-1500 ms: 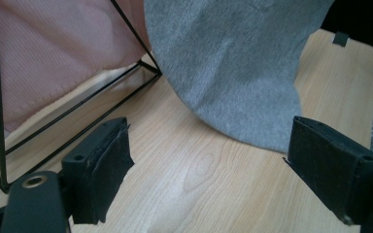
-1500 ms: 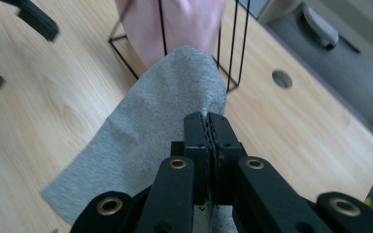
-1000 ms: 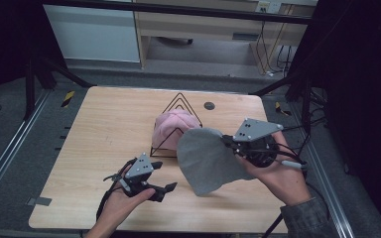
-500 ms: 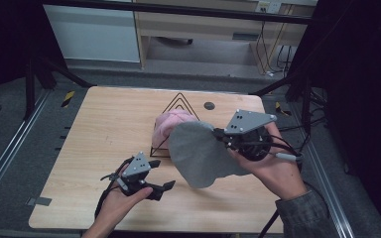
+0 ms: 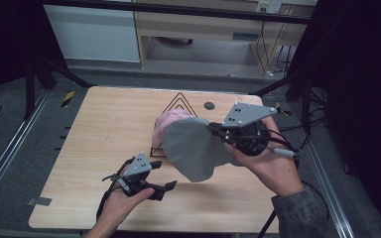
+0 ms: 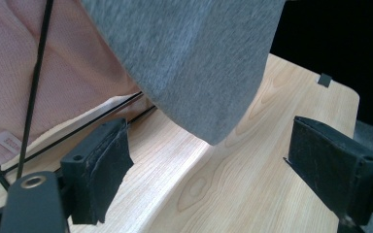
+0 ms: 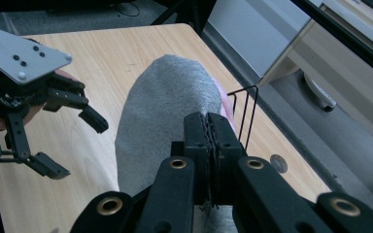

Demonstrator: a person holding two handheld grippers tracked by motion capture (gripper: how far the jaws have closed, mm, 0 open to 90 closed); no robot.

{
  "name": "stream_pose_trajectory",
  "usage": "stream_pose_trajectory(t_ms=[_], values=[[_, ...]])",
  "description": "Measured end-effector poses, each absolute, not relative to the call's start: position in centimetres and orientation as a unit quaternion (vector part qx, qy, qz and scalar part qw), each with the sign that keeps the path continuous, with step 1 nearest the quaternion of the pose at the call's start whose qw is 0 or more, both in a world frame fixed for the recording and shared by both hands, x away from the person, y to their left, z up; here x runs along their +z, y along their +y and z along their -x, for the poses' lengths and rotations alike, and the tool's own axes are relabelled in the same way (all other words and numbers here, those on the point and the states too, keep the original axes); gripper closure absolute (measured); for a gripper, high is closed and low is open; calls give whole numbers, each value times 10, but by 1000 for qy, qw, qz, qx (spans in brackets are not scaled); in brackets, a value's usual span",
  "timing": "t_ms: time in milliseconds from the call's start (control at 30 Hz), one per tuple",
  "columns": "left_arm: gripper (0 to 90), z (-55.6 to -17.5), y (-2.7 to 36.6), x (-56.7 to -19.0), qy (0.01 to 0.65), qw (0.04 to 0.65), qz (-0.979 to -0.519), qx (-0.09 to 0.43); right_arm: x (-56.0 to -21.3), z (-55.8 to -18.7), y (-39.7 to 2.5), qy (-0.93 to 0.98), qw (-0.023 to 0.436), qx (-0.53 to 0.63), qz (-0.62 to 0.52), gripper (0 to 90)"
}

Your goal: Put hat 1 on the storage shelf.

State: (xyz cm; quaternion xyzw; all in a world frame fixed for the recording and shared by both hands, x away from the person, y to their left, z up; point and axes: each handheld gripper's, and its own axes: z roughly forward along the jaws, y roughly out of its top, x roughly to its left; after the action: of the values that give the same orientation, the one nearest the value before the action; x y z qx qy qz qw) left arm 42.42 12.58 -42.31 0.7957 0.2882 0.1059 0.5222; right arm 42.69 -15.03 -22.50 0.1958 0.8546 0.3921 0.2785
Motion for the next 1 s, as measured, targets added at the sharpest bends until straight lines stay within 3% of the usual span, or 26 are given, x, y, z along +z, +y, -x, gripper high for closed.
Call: stream_pose_trajectory(t_ms=[367, 600, 900, 1000], values=[[176, -427, 115, -426, 293, 541, -782, 99, -199, -428, -141, 848, 271, 413, -193, 883], [275, -425, 97, -421, 285, 559, -772, 100, -190, -429, -132, 846, 272, 418, -187, 883], [535, -429, 99, -425, 322, 598, -729, 82, -187, -429, -134, 843, 271, 424, -190, 883], [702, -432, 102, -424, 327, 613, -715, 70, -188, -429, -135, 844, 273, 422, -188, 883]])
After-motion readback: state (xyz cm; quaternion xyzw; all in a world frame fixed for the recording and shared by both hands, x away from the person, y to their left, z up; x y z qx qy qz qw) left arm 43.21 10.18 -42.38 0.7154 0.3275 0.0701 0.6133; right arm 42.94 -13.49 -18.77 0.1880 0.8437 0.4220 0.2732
